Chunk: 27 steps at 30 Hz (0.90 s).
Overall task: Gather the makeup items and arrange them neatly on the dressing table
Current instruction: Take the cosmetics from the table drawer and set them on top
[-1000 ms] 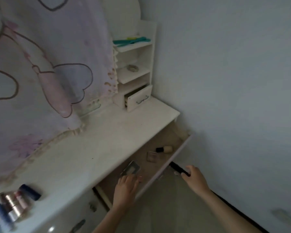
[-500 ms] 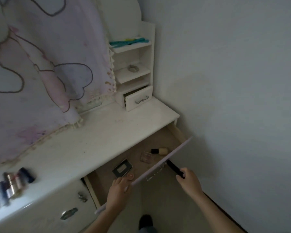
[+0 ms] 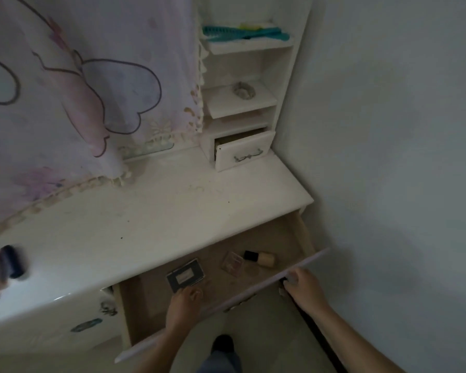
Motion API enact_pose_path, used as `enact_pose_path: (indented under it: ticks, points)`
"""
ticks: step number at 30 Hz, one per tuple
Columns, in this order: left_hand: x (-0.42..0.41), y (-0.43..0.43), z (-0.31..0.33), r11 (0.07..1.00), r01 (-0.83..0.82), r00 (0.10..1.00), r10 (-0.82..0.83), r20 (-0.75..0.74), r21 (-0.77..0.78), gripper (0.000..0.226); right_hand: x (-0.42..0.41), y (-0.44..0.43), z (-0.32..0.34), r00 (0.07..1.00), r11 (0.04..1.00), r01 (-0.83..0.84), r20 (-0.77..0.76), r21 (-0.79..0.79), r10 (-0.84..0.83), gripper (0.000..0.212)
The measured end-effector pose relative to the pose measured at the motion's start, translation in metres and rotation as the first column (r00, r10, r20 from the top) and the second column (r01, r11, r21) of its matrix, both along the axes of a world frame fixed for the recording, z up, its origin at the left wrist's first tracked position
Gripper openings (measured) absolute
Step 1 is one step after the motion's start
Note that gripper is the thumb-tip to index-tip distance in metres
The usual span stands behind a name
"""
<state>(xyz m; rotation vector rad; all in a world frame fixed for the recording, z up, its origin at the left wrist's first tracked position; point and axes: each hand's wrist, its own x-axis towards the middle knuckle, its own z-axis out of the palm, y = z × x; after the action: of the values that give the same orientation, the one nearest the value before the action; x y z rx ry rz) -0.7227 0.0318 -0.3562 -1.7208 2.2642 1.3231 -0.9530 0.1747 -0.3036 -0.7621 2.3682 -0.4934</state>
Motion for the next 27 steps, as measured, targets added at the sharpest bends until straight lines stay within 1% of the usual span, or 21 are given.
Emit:
enact_pose_path:
  ticks: [4,6,9,11,14,18,19,23,25,27]
  points:
    - [-0.006,0.008,-0.008,0.999,-0.037,0.999,0.037,-0.030,0.001,0.020,-0.017,-0.019,-0.007,0.999,0.999,0.034,0.025,0.018,-0.034,0.030]
    - [-0.002,0.014,-0.011,0.995,-0.097,0.993,0.098,-0.065,0.010,0.019,-0.021,-0.025,-0.015,0.999,1.000,0.010,0.036,0.013,-0.010,0.030]
    - [0.002,0.019,-0.015,0.983,-0.181,0.983,0.181,0.018,0.033,0.025,-0.032,-0.037,-0.025,0.996,0.999,-0.049,0.078,0.015,0.048,0.032]
    - [-0.001,0.021,-0.018,0.968,-0.248,0.968,0.246,0.058,0.037,0.019,-0.042,-0.047,-0.031,0.991,0.996,-0.088,0.108,0.023,0.085,0.031]
    - [-0.016,0.023,-0.010,0.933,-0.358,0.933,0.355,0.063,0.044,0.016,-0.059,-0.060,-0.040,0.979,0.986,-0.160,0.137,0.048,0.152,0.028]
    - [-0.042,0.020,0.001,0.915,-0.401,0.915,0.398,0.070,0.045,0.023,-0.078,-0.073,-0.054,0.961,0.966,-0.241,0.161,0.098,0.223,0.025]
    - [-0.047,0.018,-0.001,0.913,-0.404,0.912,0.397,0.104,0.054,0.025,-0.084,-0.076,-0.059,0.954,0.957,-0.268,0.169,0.113,0.247,0.025]
    - [-0.059,0.005,-0.015,0.911,-0.387,0.881,0.319,0.350,0.145,0.039,-0.094,-0.094,-0.089,0.901,0.888,-0.427,0.170,0.172,0.400,0.033]
    - [-0.061,-0.005,-0.024,0.919,-0.364,0.865,0.272,0.421,0.153,0.044,-0.092,-0.103,-0.104,0.869,0.844,-0.495,0.152,0.209,0.472,0.037]
    - [-0.061,-0.012,-0.032,0.918,-0.362,0.851,0.253,0.460,0.164,0.048,-0.088,-0.109,-0.116,0.848,0.811,-0.529,0.129,0.251,0.514,0.038]
